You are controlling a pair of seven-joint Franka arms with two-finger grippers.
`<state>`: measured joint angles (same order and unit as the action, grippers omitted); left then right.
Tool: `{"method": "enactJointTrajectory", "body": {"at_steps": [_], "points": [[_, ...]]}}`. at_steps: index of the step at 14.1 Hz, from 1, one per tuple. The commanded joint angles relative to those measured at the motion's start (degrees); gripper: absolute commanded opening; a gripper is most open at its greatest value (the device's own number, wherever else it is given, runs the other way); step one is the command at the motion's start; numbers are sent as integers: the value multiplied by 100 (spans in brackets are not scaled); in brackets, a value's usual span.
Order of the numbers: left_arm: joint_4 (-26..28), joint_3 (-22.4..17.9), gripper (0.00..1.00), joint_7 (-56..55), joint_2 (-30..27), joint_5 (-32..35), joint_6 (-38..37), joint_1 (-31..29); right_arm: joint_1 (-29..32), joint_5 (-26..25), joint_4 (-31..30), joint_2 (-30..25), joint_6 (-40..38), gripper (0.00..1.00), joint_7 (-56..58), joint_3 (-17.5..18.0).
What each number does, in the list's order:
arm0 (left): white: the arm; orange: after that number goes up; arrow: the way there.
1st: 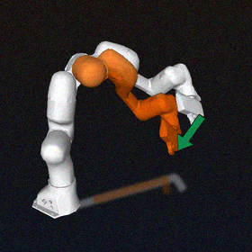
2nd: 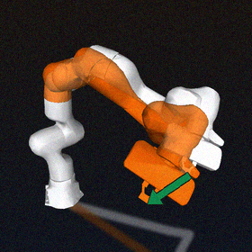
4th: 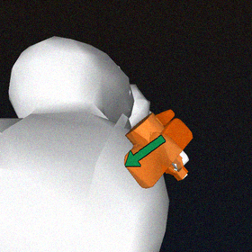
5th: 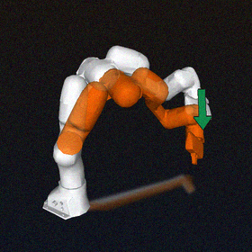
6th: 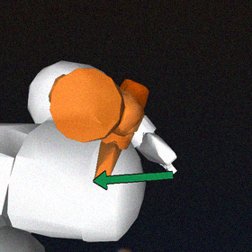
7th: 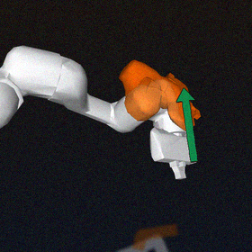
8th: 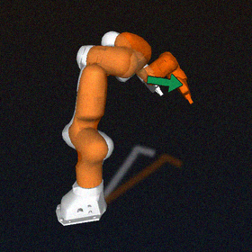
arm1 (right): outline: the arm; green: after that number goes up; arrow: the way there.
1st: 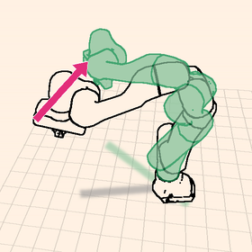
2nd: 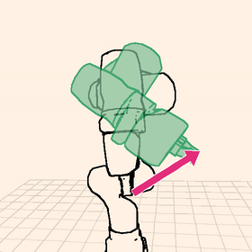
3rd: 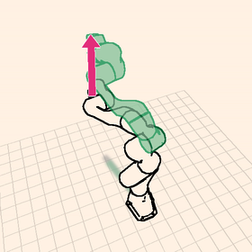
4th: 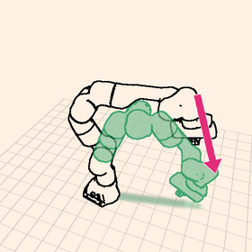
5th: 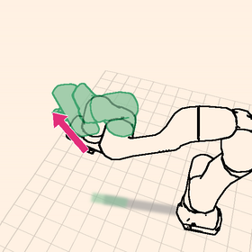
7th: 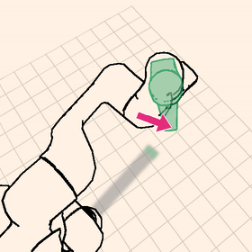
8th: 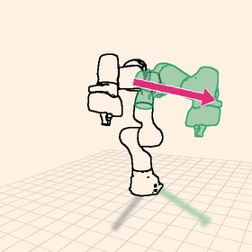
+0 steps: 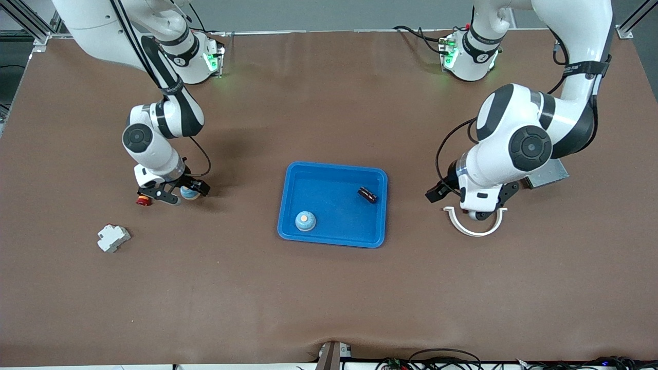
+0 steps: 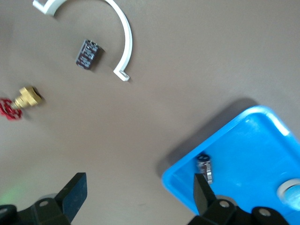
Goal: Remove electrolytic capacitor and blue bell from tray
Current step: 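Grasp the second capacitor and second bell in the tray with both grippers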
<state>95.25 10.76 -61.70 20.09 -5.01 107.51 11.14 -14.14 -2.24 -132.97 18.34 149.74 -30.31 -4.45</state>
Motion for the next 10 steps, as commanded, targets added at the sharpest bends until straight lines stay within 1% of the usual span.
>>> {"method": "enactJointTrajectory", "body": {"at_steps": [1,2,3,4,6,8,10], "points": [[-420,5,100,-631,399,-105,129,81,-325,110,1330,-182,-1960,100,-499,15],[-420,5,100,-868,469,-114,278,159,-509,119,1779,-147,-2401,100,-816,15],[-420,5,100,-1149,566,-114,436,264,-641,180,2114,-121,-2667,100,-1080,15],[-463,5,100,-1569,732,-97,525,396,-747,372,2292,-86,-2704,100,-1300,15],[-805,-4,100,-2248,1101,-44,570,694,-940,890,2625,89,-2626,100,-1547,6],[-1008,-12,100,-2583,1356,-26,709,967,-1177,980,2994,388,-2556,100,-2116,-3],[-1009,-39,100,-2969,1550,-9,1130,1240,-1493,884,3521,861,-2547,100,-2793,-3]]}}
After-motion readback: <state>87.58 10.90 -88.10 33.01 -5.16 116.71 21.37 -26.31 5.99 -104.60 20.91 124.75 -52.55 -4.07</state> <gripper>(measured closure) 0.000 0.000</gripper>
